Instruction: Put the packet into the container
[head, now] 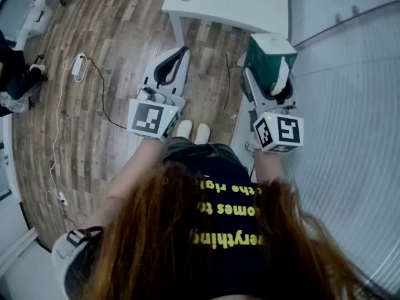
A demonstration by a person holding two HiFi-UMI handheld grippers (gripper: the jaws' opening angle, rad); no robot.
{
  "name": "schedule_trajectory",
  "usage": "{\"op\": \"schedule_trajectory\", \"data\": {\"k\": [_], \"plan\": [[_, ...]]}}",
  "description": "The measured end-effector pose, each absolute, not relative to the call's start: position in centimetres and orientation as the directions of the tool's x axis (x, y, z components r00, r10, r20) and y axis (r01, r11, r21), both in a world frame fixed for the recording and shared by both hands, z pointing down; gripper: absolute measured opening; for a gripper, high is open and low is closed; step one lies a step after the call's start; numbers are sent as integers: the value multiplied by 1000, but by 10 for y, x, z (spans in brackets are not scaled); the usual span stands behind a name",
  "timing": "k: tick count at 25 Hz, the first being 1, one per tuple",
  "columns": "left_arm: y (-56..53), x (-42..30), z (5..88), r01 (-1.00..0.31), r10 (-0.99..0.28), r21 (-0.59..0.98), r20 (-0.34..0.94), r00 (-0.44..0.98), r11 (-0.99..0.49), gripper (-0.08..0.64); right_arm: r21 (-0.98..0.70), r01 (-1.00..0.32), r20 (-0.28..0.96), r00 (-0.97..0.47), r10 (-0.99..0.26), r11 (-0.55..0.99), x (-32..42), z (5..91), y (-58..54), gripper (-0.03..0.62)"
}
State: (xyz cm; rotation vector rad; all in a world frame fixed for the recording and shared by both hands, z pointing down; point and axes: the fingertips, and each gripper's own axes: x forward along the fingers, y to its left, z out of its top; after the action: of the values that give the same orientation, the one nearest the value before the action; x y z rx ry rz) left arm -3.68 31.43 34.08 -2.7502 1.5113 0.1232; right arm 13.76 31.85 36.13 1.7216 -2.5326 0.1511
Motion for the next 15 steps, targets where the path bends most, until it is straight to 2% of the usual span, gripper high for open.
{"op": "schedule_trajectory", "data": {"k": [15], "plan": [[301,-5,334,-859,-856,-2,-88,510,-512,2,-25,-930,27,-367,-930,366,174,357,303,394]]}}
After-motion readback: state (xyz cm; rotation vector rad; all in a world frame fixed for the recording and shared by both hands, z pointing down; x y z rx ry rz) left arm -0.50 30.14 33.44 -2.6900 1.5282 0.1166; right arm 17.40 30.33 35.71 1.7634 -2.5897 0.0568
